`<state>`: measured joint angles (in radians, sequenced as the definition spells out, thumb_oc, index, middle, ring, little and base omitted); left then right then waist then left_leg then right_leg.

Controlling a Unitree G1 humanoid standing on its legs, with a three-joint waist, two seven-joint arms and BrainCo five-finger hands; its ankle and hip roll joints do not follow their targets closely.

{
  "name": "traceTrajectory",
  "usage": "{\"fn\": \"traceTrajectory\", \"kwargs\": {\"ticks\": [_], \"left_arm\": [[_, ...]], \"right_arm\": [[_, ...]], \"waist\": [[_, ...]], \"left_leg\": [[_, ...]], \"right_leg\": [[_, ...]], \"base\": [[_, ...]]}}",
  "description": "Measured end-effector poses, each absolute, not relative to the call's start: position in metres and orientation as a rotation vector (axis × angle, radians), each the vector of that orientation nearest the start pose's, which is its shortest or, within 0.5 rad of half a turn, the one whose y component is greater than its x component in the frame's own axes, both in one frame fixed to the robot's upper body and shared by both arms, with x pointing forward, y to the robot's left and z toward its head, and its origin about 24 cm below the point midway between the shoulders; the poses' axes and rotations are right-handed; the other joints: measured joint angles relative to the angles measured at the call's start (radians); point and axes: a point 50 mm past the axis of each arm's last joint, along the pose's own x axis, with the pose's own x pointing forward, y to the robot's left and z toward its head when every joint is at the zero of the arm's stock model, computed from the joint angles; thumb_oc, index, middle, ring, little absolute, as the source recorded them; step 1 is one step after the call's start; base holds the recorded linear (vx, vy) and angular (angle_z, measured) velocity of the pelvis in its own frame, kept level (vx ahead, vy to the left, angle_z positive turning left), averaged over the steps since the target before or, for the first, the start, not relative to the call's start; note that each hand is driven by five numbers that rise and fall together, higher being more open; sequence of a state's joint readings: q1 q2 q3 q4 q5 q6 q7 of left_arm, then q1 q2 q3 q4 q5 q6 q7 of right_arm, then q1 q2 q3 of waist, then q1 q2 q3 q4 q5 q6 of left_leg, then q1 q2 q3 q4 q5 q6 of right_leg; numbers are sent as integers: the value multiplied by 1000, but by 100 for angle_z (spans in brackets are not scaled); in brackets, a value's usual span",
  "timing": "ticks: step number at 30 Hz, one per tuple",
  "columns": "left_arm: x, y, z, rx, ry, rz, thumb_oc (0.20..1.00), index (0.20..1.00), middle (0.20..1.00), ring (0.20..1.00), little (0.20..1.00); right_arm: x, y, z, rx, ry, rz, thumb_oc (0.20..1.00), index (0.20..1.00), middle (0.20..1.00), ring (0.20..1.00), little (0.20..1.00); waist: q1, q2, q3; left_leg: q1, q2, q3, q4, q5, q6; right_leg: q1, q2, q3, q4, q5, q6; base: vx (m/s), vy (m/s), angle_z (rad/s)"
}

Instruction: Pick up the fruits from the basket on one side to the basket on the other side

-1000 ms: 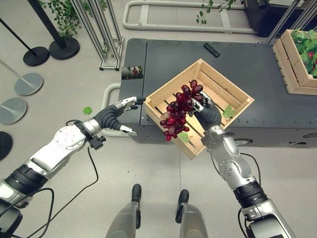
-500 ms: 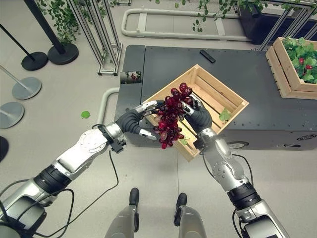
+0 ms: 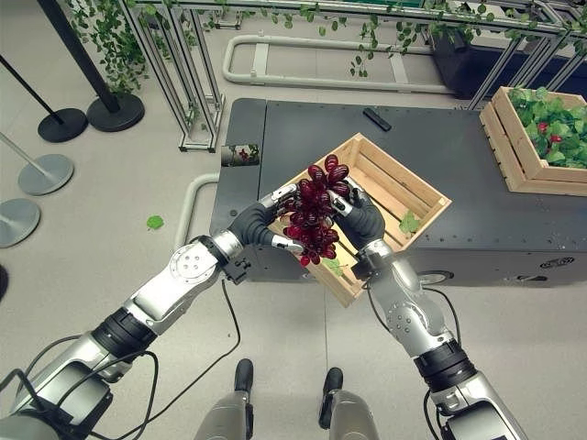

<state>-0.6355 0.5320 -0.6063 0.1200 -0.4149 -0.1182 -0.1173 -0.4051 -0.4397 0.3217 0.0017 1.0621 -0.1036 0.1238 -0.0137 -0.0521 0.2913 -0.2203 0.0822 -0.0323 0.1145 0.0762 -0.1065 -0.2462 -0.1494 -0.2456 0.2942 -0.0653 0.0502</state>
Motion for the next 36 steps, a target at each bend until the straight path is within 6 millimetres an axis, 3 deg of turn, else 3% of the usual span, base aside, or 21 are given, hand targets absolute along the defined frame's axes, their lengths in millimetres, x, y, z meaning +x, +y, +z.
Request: {"fn": "traceTrajectory", "kwargs": {"ticks": [14,15,16,36], "left_arm": [[319,82,146,293,-323,-688,1000,1000,1000,1000,1000],[319,82,146,290,-322,-687,570,570,570,570,570],[319,81,145,288,-319,-685,200,200,200,200,200],[316,83,136,254,-294,-674,200,200,200,200,200]], "right_arm": [[298,-117,151,558,-260,618,200,200,200,200,200],[298,-117,151,558,-258,620,200,200,200,200,200],[297,-115,150,557,-253,625,200,200,200,200,200],[296,-114,147,562,-247,633,200,200,200,200,200]], "waist": [[2,-2,-1],[2,-2,-1],[2,-2,-2],[1,-9,-33]], "left_leg": [[0,0,0,1,0,0],[0,0,0,1,0,0],[0,0,0,1,0,0],[18,2,5,1,-9,5]], "right_leg": [[0,0,0,2,1,-2],[0,0,0,4,1,-2],[0,0,0,4,1,-2],[16,3,7,-6,-2,3]], "base": [[0,0,0],[0,0,0],[0,0,0],[0,0,0]]}}
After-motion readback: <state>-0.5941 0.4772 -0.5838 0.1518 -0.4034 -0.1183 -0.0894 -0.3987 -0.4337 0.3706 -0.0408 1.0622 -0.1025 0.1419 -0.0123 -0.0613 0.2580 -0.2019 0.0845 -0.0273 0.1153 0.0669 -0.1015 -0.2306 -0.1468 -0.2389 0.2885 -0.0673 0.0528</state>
